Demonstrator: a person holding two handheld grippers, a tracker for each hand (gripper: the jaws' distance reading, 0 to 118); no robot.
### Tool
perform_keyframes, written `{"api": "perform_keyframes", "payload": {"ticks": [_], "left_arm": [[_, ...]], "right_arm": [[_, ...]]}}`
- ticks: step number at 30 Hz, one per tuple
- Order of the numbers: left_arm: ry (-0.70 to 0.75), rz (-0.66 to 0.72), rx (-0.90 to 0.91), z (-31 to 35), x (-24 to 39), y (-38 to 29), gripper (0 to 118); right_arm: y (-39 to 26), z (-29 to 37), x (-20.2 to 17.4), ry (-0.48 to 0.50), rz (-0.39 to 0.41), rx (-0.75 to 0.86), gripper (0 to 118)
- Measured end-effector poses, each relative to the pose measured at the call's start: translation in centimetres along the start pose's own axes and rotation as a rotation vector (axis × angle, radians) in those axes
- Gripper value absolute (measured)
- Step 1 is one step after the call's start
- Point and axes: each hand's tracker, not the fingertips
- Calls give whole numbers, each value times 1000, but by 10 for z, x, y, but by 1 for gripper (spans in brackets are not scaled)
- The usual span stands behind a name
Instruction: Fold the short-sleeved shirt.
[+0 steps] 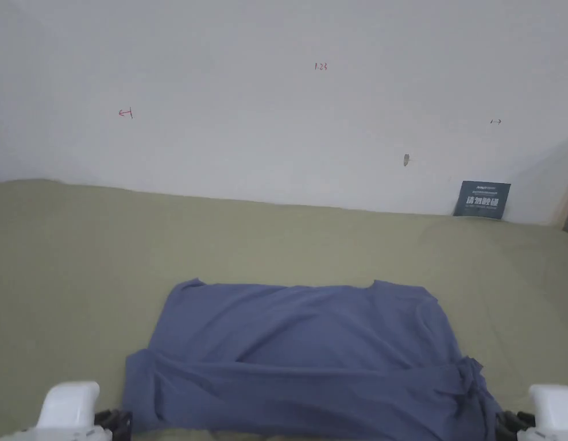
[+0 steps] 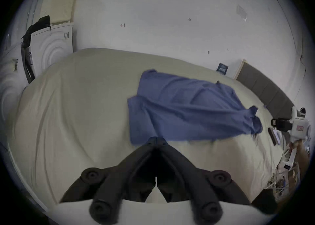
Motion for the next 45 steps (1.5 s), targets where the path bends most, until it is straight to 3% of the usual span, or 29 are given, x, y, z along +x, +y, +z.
{"api": "perform_keyframes", "payload": {"ticks": [8, 9, 10, 11, 12, 13, 14, 20, 22, 23, 24, 25, 26, 28, 31, 32, 34, 37, 38, 39, 40, 41, 42, 43, 45], "left_arm": [[22, 45, -98, -32, -21, 10, 0], [32, 50, -108, -40, -24, 17, 5], [48, 50, -113, -47, -27, 25, 21], [51, 50, -112, -54, -29, 31, 60], [52, 55, -117, -63, -31, 37, 82], [34, 66, -137, -72, -34, 41, 91], [18, 78, -153, -79, -36, 45, 92], [57, 47, -219, -117, -31, 46, 90], [56, 57, -258, -124, -32, 43, 70], [56, 58, -253, -124, -33, 42, 45], [111, 28, -199, -113, -26, 40, 32], [126, 14, -148, -108, -26, 39, 32], [104, 13, -117, -106, -27, 38, 3], [19, 59, -162, -102, -25, 41, 3], [61, -24, -167, -103, -19, 38, 3], [56, -23, -172, -102, -18, 40, 3], [57, -19, -178, -102, -17, 40, 3], [52, -9, -185, -104, -19, 43, 3], [51, -11, -187, -104, -18, 43, 3], [51, -16, -189, -104, -17, 43, 3], [52, -19, -193, -104, -17, 45, 3], [52, -22, -195, -104, -16, 46, 3], [49, -26, -197, -103, -15, 47, 3], [50, -33, -200, -102, -13, 48, 3], [46, -53, -203, -101, -14, 51, 3]], "right_arm": [[-11, -7, 1, 46, -44, -42, 6], [-11, -9, 4, 49, -47, -40, 6], [-9, -9, 4, 50, -48, -37, 6], [-8, -10, 5, 51, -51, -35, 6], [-6, -11, 6, 55, -58, -34, 6], [-8, -13, 10, 54, -65, -30, 6], [-7, -14, 12, 55, -68, -30, 6], [-7, -19, 26, 59, -109, -39, 6], [-8, -22, 32, 46, -115, -46, 6], [-6, -24, 36, 44, -118, -53, 6], [-4, -27, 40, 41, -125, -65, 6], [-4, -31, 44, 40, -134, -74, 6], [-2, -36, 48, 43, -143, -84, 6], [2, -51, 55, 31, -169, -122, 11], [5, -77, 66, 54, -211, -202, 92], [6, -85, 68, 77, -236, -217, 109], [6, -102, 71, 112, -270, -242, 104], [9, -125, 68, 78, -258, -298, 94], [10, -129, 68, 79, -248, -307, 79], [13, -132, 66, 74, -228, -323, 58], [16, -133, 64, 71, -204, -342, 30], [16, -131, 62, 91, -190, -359, 13], [17, -127, 58, 114, -194, -364, 12], [20, -123, 53, 81, -161, -354, 11], [24, -116, 46, 105, -85, -329, 10]]}}
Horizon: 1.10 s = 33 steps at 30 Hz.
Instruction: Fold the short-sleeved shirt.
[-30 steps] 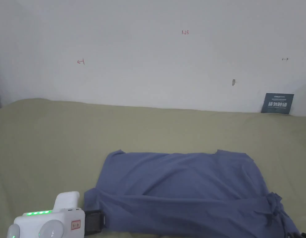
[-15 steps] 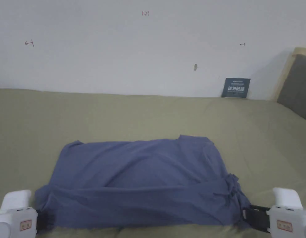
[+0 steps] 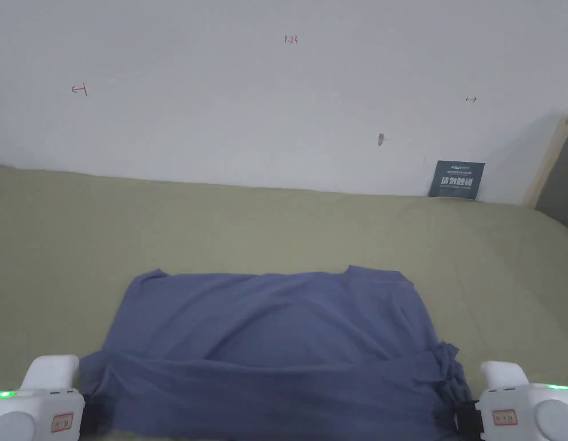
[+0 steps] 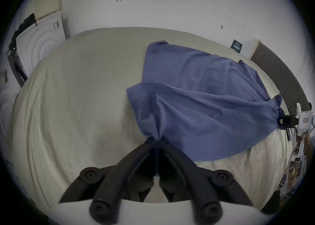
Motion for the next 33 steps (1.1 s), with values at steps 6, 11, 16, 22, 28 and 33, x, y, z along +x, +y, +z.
{"api": "perform_keyframes", "payload": {"ticks": [6, 11, 16, 22, 28, 33], "left_arm": [[-32, -7, 12, 17, -6, 6, 3], [-54, -25, 32, 37, -10, 13, 3], [-65, -48, 40, 59, -9, 10, 3], [-88, -52, 24, 80, -13, -10, 3], [-106, -32, -16, 99, -24, -45, 3], [-118, -15, -60, 101, -31, -72, 3]], "right_arm": [[1, 30, 4, 21, 3, 26, 10], [3, 57, 0, 36, 38, 58, 10], [-2, 76, -6, 23, 66, 63, 10], [-23, 96, -2, 24, 60, 49, 10], [-62, 115, 7, 47, 44, 0, 10], [-91, 116, 14, 50, 17, -39, 10]]}}
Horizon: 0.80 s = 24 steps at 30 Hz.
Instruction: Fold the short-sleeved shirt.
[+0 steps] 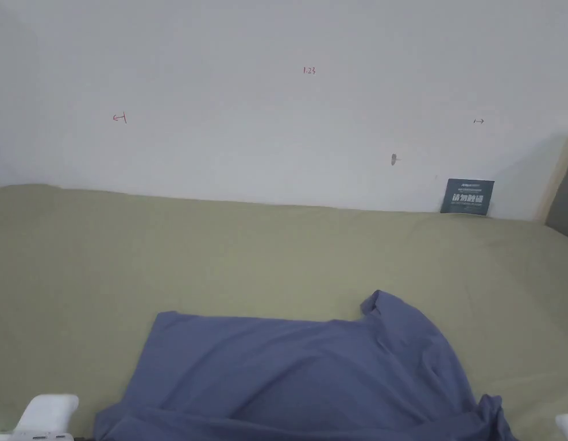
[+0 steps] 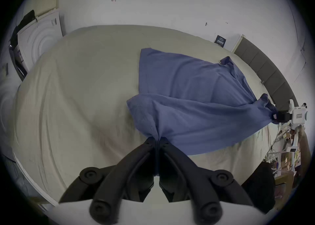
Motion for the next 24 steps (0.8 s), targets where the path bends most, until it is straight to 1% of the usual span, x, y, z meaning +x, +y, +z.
{"api": "perform_keyframes", "payload": {"ticks": [5, 6, 8, 9, 10, 11, 12, 13, 14, 15, 16, 17, 18, 19, 20, 21, 23, 24], "left_arm": [[10, 7, -39, -14, -1, -12, 3], [11, 10, -47, -17, 0, -13, 3], [16, 16, -48, -23, -2, -14, 4], [15, 26, -43, -25, -4, -14, 9], [9, 41, -42, -23, -6, -13, 23], [16, 70, -46, -20, -9, -11, 56], [5, 115, -44, -15, -16, -9, 78], [-18, 151, -37, -8, -23, -7, 88], [-18, 177, -15, 0, -25, -4, 89], [3, 196, 13, 8, -28, 0, 88], [29, 203, 50, 15, -29, 6, 86], [31, 203, 79, 20, -30, 11, 78], [16, 200, 119, 25, -28, 16, 63], [9, 195, 158, 28, -25, 22, 42], [16, 189, 186, 30, -21, 26, 9], [45, 176, 213, 31, -14, 30, 1], [59, 150, 239, 30, -4, 37, 0], [24, 136, 224, 26, -1, 44, 0]], "right_arm": [[-14, -19, -4, -30, 18, -28, 10], [-15, -24, -4, -43, 15, -27, 10], [-15, -33, 2, -26, -13, 2, 11], [-16, -34, 4, -17, -19, 16, 14], [-16, -33, 6, -26, -21, 22, 26], [-14, -29, 9, -52, -29, 29, 54], [-13, -23, 12, -51, -46, 36, 78], [-12, -16, 17, -28, -78, 71, 91], [-11, -8, 20, -17, -100, 108, 91], [-9, -1, 23, -22, -120, 143, 89], [-5, 5, 23, -51, -127, 162, 90], [-1, 9, 22, -75, -130, 179, 88], [4, 13, 19, -95, -130, 191, 80], [9, 17, 17, -113, -131, 206, 64], [14, 19, 13, -117, -130, 222, 23], [18, 19, 9, -124, -131, 230, 7], [25, 18, 0, -150, -132, 241, 7], [29, 16, -4, -133, -131, 240, 7]]}}
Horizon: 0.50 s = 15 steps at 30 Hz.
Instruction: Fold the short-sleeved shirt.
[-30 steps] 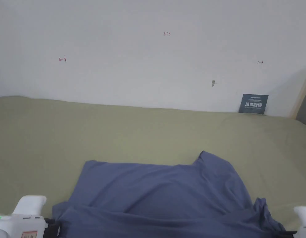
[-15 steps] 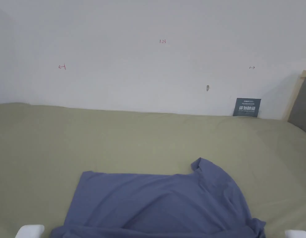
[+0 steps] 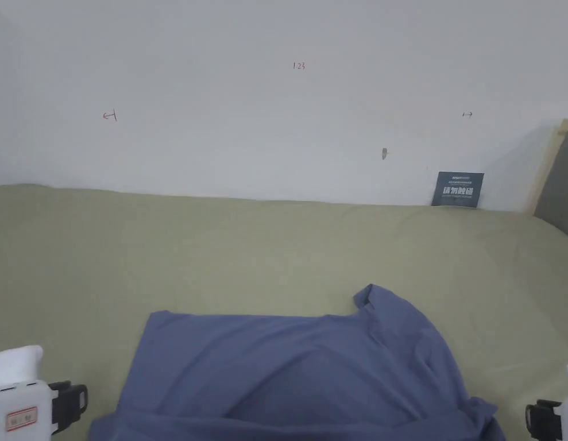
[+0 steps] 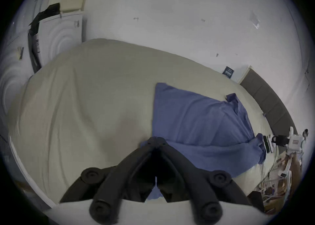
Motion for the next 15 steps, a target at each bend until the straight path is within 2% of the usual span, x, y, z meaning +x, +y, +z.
{"api": "perform_keyframes", "payload": {"ticks": [5, 8, 9, 10, 11, 12, 13, 14, 15], "left_arm": [[-35, -59, -44, -42, 32, 40, 0], [-49, -67, -85, -90, 47, 80, 2], [-54, -49, -99, -109, 49, 94, 15], [-56, -11, -130, -127, 50, 105, 45], [-54, 22, -151, -143, 50, 115, 83], [-38, 63, -170, -162, 48, 123, 83], [-20, 87, -196, -179, 46, 129, 95], [-3, 96, -198, -193, 44, 130, 114], [12, 93, -187, -205, 42, 134, 115]], "right_arm": [[15, -18, -22, 41, 51, 4, 6], [24, -30, -35, 67, 75, -2, 6], [27, -33, -38, 71, 78, 0, 6], [30, -36, -40, 75, 82, 3, 6], [33, -39, -39, 81, 85, 7, 6], [36, -42, -39, 91, 90, 14, 6], [38, -45, -39, 97, 96, 19, 6], [40, -48, -39, 98, 105, 18, 6], [43, -52, -36, 95, 113, 17, 6]]}}
